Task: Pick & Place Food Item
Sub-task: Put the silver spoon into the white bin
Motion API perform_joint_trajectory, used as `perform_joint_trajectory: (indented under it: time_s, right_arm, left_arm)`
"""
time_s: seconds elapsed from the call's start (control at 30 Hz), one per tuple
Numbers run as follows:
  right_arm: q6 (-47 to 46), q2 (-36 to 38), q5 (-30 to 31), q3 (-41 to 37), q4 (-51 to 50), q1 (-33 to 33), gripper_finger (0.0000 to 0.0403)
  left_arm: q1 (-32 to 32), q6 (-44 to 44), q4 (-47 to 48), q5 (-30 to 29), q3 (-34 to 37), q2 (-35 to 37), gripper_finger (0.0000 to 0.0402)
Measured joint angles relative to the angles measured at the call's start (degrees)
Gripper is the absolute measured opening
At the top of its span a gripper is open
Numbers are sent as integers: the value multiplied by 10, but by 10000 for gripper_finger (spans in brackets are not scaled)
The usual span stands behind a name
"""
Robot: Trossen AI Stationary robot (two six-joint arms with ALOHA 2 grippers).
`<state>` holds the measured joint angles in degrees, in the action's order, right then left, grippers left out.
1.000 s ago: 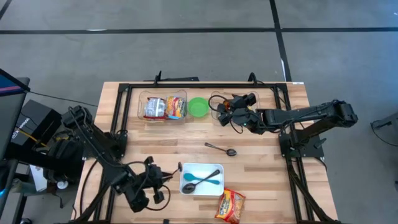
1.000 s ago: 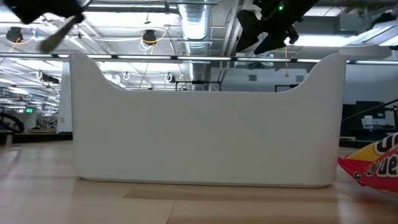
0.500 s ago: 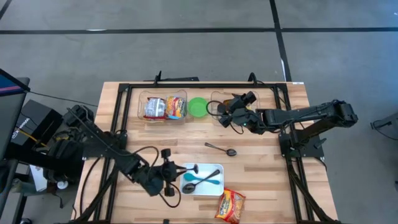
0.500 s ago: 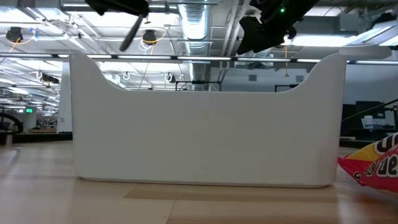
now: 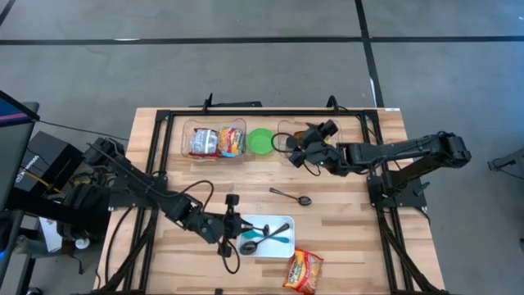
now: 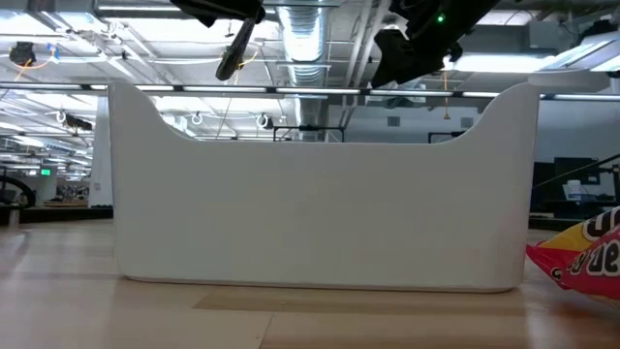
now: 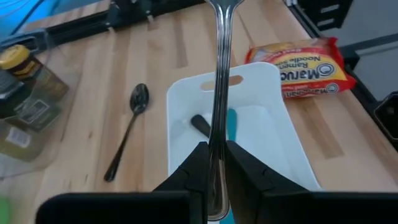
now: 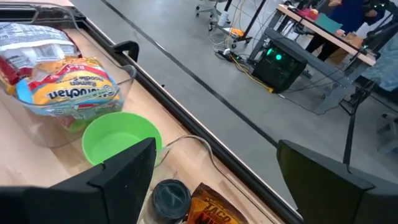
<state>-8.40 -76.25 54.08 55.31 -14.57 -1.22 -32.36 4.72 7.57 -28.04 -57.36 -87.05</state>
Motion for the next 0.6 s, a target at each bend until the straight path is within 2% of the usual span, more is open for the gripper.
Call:
perform_joint_trajectory:
  time_s: [0.47, 0.6]
  right_arm:
    - [-6, 0, 0, 0, 0, 21, 329]
    - [-6, 0, 0, 0, 0, 22, 329]
  left_arm:
    - [17, 0, -26, 6, 0, -64, 27]
    - [25, 0, -26, 30, -14, -83, 27]
